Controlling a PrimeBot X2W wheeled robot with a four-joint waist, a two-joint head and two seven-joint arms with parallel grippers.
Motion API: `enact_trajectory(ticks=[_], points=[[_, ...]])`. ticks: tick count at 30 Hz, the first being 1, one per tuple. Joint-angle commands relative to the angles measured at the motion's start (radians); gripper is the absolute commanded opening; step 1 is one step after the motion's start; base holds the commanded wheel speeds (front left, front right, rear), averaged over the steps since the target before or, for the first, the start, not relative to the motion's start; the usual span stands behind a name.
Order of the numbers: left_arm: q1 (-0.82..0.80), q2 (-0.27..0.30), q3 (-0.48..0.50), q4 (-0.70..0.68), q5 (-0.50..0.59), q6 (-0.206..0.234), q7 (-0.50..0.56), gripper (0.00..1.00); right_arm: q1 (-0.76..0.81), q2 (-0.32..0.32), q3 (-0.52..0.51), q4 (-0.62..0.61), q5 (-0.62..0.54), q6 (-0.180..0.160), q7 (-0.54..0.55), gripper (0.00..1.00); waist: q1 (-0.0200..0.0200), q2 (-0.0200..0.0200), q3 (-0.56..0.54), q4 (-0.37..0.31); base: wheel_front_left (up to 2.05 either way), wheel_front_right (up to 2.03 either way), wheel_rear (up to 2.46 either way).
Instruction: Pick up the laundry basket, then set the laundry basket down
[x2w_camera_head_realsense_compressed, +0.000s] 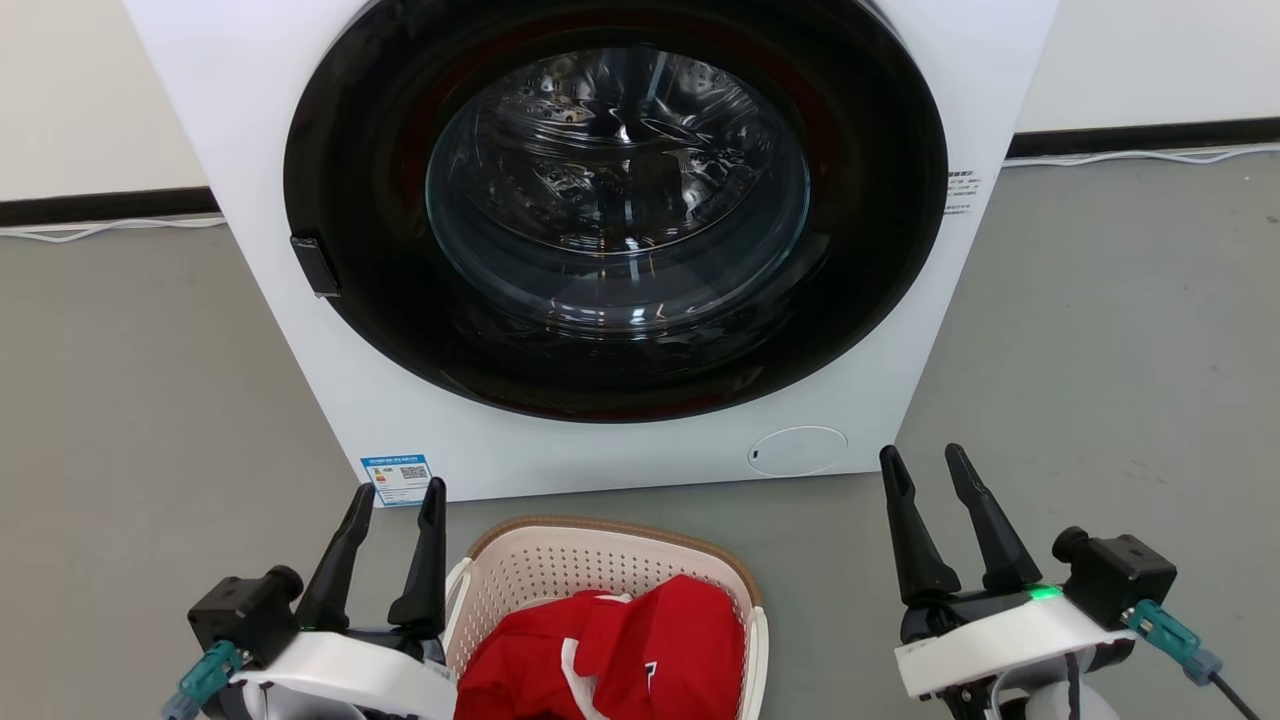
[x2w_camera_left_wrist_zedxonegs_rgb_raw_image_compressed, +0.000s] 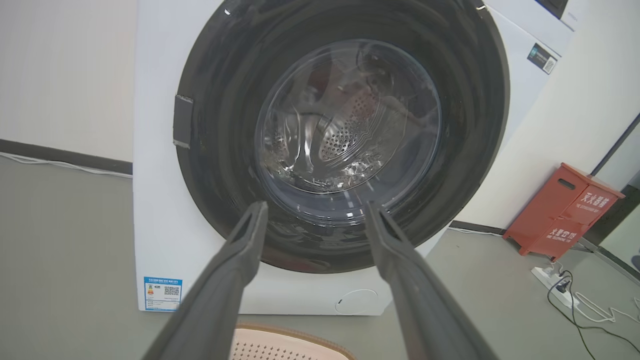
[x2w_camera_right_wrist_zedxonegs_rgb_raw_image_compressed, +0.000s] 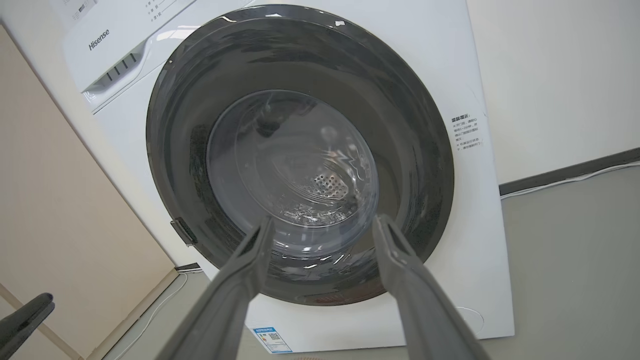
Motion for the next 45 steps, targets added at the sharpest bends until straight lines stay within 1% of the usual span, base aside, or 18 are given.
enact_trajectory(ticks=[1,4,19,24,31,37,45], points=[[-0.055,0.013,0.022,-0.033,0.037,-0.006,-0.016,1.0,-0.055,0.001,0.031,-0.034,-0.035,0.007,-0.024,1.0,0.0,0.0,0.0,0.0,0.0,0.0,0.0],[-0.055,0.014,0.022,-0.035,0.059,-0.006,-0.022,1.0,-0.056,0.001,0.034,-0.034,-0.058,0.007,-0.031,1.0,0.0,0.0,-0.001,-0.001,0.0,0.0,0.0],[-0.05,0.012,0.03,-0.031,0.065,-0.006,-0.022,1.0,-0.048,0.001,0.01,-0.02,-0.073,0.007,-0.031,1.0,0.0,0.0,0.002,-0.006,0.0,0.0,0.0],[-0.053,0.011,0.037,-0.03,0.063,-0.006,-0.022,1.0,-0.052,0.002,0.007,-0.009,-0.077,0.007,-0.031,1.0,0.0,0.0,0.027,-0.009,0.0,0.0,0.0],[-0.077,0.023,0.05,-0.01,0.051,-0.006,-0.022,1.0,-0.073,0.002,-0.005,0.005,-0.082,0.007,-0.031,1.0,0.0,0.0,0.109,-0.011,0.0,0.0,0.0],[-0.131,0.061,0.051,0.031,0.023,-0.006,-0.022,1.0,-0.113,0.002,-0.011,0.026,-0.087,0.007,-0.031,1.0,0.0,0.0,0.229,-0.009,0.0,0.0,0.0],[-0.211,0.103,0.048,0.095,-0.017,-0.006,-0.022,1.0,-0.177,0.002,-0.007,0.079,-0.083,0.007,-0.031,1.0,0.0,0.0,0.353,-0.005,0.0,0.0,0.0]])
